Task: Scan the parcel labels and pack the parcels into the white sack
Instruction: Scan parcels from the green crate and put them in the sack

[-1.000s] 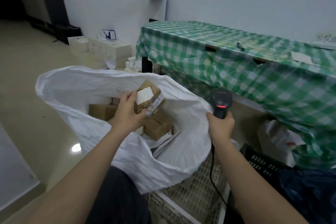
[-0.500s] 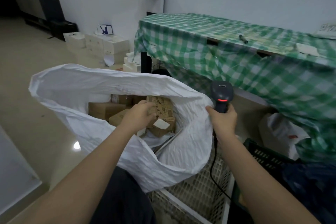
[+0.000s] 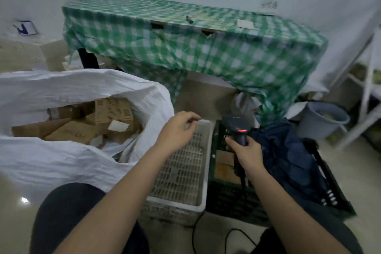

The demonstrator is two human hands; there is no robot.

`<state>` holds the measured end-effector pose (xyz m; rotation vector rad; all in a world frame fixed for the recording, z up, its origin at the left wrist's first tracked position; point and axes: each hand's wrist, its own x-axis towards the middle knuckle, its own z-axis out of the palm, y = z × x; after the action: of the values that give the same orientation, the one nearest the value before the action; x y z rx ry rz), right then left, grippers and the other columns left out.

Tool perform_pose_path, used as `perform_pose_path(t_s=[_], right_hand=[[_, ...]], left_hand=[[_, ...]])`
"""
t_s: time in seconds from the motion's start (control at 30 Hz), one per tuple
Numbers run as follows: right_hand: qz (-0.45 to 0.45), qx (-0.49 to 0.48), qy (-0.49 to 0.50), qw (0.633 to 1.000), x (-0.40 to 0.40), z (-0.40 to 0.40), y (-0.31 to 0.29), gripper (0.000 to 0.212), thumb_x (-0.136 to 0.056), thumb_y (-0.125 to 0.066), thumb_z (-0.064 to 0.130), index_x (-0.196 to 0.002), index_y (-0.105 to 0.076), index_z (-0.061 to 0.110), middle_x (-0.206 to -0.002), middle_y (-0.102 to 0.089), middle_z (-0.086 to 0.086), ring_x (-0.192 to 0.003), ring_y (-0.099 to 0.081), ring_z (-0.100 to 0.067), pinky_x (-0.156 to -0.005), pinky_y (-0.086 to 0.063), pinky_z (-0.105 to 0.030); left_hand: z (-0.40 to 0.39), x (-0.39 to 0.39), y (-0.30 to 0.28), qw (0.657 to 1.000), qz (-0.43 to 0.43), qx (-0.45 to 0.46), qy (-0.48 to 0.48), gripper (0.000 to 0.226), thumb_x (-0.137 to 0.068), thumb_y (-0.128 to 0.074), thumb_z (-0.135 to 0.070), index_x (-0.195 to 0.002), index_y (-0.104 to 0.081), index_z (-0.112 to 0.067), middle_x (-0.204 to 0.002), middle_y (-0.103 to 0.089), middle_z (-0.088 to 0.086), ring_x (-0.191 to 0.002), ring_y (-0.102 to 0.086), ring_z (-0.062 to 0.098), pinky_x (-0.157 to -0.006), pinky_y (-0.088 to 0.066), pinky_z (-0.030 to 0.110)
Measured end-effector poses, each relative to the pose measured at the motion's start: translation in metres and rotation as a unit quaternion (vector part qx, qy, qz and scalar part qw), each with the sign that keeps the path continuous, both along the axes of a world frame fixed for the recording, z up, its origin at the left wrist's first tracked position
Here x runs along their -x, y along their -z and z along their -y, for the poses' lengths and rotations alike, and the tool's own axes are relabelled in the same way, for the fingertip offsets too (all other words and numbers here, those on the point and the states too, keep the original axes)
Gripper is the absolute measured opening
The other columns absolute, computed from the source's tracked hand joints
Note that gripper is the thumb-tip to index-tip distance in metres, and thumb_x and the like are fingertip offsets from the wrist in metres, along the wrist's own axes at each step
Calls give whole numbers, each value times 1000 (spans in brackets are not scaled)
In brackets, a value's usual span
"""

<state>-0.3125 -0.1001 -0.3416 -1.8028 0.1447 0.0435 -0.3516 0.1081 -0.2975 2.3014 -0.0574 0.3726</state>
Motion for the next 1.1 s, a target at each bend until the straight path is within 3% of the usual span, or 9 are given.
perform_pose_path(t_s=[0.1,0.23,0.3,0.43,0.6,0.7,0.77,0.97,1.1], right_hand=[[-27,4,42,999,6,55,16,28,-80,-79,26,-98,-68,8,-91,-71,-12,-80,-67,-25,-61,-53,-32],[-52,-6,84,995,-1,109,40,16,-81,-77,22,-89,-66,13,-93,-72,-15,-83,-69,-26,-64,-54,-36],[-72,-23,94,993,-12,124,57,12,-84,-73,17,-89,-64,12,-91,-71,-14,-79,-68,-23,-57,-51,-31],[-104,-24,97,990,-55,135,96,10,-85,-73,17,-87,-63,15,-88,-71,-13,-77,-68,-21,-60,-51,-29],[-115,-28,98,988,-123,139,133,11,-86,-69,17,-84,-59,19,-85,-69,-5,-73,-68,-15,-62,-50,-30],[-139,-36,95,985,-150,142,163,11,-86,-71,20,-91,-63,15,-85,-70,-5,-76,-70,-18,-56,-49,-26],[-164,-27,90,982,-159,144,182,10,-84,-72,20,-87,-64,15,-83,-70,-7,-73,-68,-19,-53,-48,-25],[-253,-56,103,960,-194,167,220,10,-87,-67,13,-79,-63,9,-73,-65,-11,-55,-57,-16,-42,-43,-21],[-284,-84,85,951,-210,173,226,9,-88,-66,10,-82,-61,6,-68,-60,-10,-50,-52,-15,-41,-38,-21]], left_hand=[[51,-15,18,997,-45,9,56,21,-98,-50,-20,-112,-65,-21,-113,-63,-4,-100,-57,7,-85,-45,23],[105,-45,57,986,-148,-6,74,22,-99,-47,-24,-114,-64,-24,-121,-61,-5,-107,-57,13,-89,-49,30],[121,-61,87,975,-204,-20,84,23,-99,-47,-24,-116,-63,-23,-122,-61,-4,-107,-58,14,-87,-48,27],[140,-102,145,957,-278,-43,77,26,-98,-50,-24,-122,-60,-18,-122,-62,1,-107,-58,17,-90,-49,29],[158,-160,205,946,-300,-82,90,38,-98,-53,-23,-133,-52,-9,-134,-53,10,-121,-52,21,-92,-39,21],[175,-193,243,924,-351,-115,100,47,-96,-54,-24,-140,-45,-10,-139,-46,15,-123,-50,26,-99,-43,30],[188,-208,268,907,-389,-130,97,50,-93,-59,-29,-138,-44,-13,-136,-47,15,-118,-52,29,-96,-47,35],[212,-226,337,871,-472,-132,-5,86,-87,-67,-37,-149,-14,-12,-153,-17,16,-140,-20,35,-110,-28,41],[213,-238,367,844,-506,-175,-41,103,-84,-69,-42,-151,4,-12,-155,-1,14,-142,-8,35,-113,-26,44]])
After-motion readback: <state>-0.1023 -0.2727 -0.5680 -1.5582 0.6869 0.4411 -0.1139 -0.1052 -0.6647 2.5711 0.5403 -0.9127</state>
